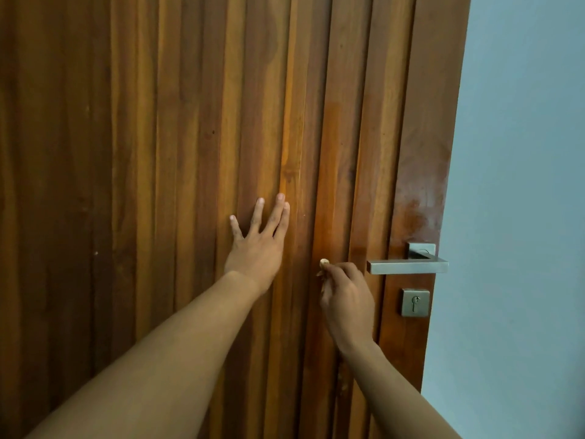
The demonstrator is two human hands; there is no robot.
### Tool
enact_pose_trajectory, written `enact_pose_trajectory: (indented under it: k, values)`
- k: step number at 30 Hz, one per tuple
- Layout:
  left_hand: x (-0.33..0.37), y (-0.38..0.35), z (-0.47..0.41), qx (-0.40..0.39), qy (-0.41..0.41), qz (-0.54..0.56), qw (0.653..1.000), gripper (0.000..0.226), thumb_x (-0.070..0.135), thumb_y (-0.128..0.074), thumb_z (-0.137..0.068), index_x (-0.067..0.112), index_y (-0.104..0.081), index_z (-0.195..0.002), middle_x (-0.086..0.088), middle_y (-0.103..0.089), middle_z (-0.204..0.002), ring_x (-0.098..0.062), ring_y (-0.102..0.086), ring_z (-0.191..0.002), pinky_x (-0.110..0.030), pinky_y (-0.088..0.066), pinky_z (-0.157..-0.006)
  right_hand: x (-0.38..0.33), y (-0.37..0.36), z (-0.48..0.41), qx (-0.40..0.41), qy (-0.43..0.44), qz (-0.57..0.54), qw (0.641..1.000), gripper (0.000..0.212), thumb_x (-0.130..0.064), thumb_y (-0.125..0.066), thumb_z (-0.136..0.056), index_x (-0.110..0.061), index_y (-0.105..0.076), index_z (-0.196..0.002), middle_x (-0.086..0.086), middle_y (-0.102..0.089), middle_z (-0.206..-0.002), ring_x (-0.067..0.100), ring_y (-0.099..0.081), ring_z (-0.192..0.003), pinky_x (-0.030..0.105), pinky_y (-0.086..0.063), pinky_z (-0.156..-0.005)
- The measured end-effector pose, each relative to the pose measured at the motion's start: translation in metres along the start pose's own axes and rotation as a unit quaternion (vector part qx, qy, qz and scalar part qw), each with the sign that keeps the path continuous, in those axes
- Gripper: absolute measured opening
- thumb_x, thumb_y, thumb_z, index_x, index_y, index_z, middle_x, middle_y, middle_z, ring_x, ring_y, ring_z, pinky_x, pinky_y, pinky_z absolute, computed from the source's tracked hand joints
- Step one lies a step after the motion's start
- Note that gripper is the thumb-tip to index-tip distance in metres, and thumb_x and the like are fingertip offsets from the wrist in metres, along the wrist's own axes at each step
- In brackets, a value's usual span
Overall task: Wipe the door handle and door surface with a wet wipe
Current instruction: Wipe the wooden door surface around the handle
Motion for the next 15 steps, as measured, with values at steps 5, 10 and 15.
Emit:
enact_pose_trajectory:
  k: [5,10,15]
  values:
    - [-0.003,0.002,-0.004,0.014,0.0,-0.004,1.0,0.093,0.007,-0.05,-0.099,0.017,0.029,-0.148,-0.001,0.046,-0.152,-0.035,0.028,-0.145,-0.071,-0.006,-0.113,0.003,-0.001,-0.006,-0.037,0.089,0.066,0.993,0.036,-0.015,-0.066,-0.089,-0.014,-0.063,-0.125,0.001,-0.063,-0.115,0.014,-0.061,-0.1,0.025,-0.055,-0.083]
    - [-0.004,0.001,-0.004,0.022,0.004,-0.023,0.999,0.095,0.011,-0.053,-0.099,0.017,0.028,-0.148,-0.002,0.043,-0.154,-0.035,0.025,-0.147,-0.071,-0.008,-0.113,0.008,-0.001,-0.01,-0.07,0.183,0.108,0.975,0.04,-0.014,-0.069,-0.086,-0.013,-0.062,-0.125,0.002,-0.062,-0.116,0.016,-0.06,-0.1,0.025,-0.054,-0.084]
    - [-0.002,0.0,-0.003,0.02,-0.006,-0.022,1.0,0.093,0.012,-0.052,-0.099,0.016,0.026,-0.15,-0.002,0.04,-0.155,-0.036,0.023,-0.147,-0.071,-0.009,-0.113,0.018,-0.01,0.004,-0.124,0.231,0.135,0.956,0.035,-0.016,-0.06,-0.092,-0.01,-0.059,-0.127,0.002,-0.058,-0.11,0.017,-0.055,-0.097,0.032,-0.056,-0.073]
Point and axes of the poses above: each hand's wrist, its own z-axis away from the middle knuckle, its own y-axis out of the back of the hand, x = y × z, the point moved 2 cm from there along -z, towards the middle knuckle
